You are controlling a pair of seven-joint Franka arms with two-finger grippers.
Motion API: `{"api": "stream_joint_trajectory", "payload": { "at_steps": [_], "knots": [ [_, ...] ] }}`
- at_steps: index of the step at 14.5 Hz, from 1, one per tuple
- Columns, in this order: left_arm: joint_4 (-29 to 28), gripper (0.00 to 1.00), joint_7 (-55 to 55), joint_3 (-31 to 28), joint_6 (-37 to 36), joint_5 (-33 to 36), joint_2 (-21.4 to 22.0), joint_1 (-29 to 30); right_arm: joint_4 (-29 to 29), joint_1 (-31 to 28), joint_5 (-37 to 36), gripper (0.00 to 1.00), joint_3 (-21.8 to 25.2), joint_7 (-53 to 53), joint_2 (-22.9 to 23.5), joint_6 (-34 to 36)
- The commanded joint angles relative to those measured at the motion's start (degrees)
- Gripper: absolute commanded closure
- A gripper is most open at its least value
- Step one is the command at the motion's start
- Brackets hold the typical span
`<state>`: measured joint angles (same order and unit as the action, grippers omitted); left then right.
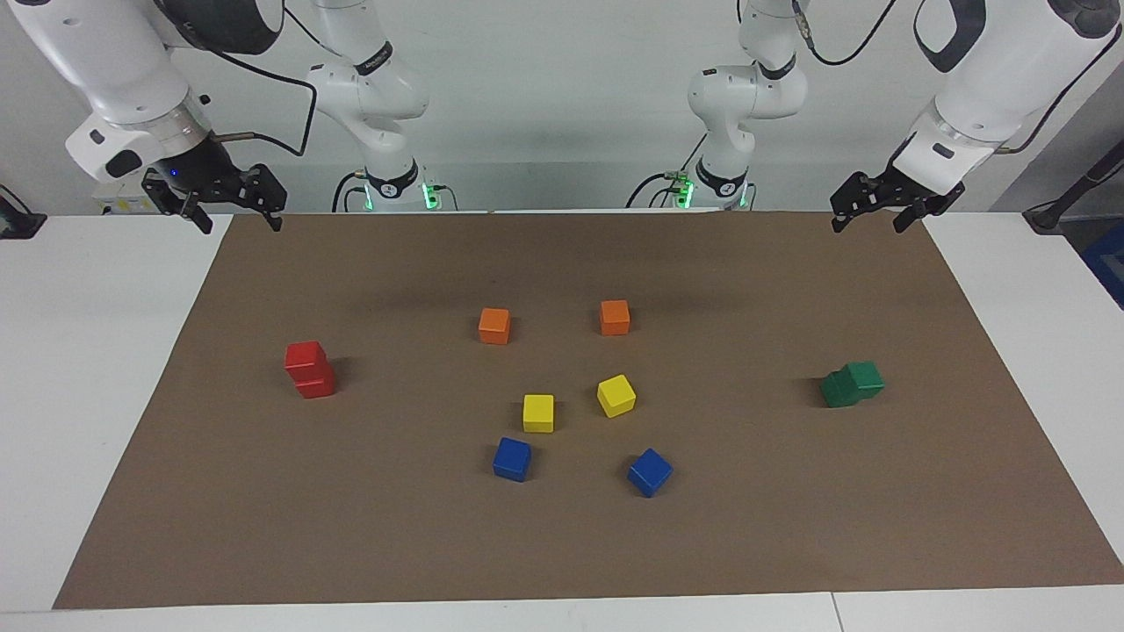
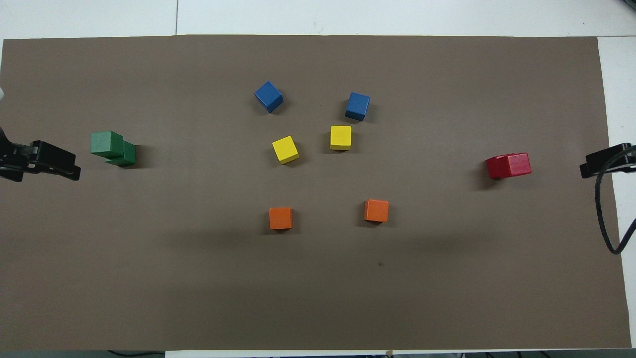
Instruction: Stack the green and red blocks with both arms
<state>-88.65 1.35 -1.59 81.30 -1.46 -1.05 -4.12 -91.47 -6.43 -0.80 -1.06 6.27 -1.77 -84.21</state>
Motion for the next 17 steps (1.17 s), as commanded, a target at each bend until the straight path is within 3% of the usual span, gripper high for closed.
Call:
{"api": "stream_joint_trajectory", "payload": {
  "at_steps": [1, 6, 17],
  "knots": [
    [-4.5, 0.0, -0.7, -1.0, 4.2, -0.4, 3.0, -1.1, -0.2, -0.7, 0.7, 0.0, -0.4, -1.4, -0.7, 0.5],
    [-4.8, 0.0, -0.6, -1.0, 5.2, -0.4, 3.1, -1.4, 0.1, -1.9, -0.1, 0.0, -0.3, -1.2, -0.2, -3.8],
    [-3.8, 0.0, -0.6, -0.6, 5.4, 0.1, 2.7, -1.4, -0.4, -2.0, -0.3, 0.0, -0.3, -1.4, -0.5, -3.5]
  ]
}}
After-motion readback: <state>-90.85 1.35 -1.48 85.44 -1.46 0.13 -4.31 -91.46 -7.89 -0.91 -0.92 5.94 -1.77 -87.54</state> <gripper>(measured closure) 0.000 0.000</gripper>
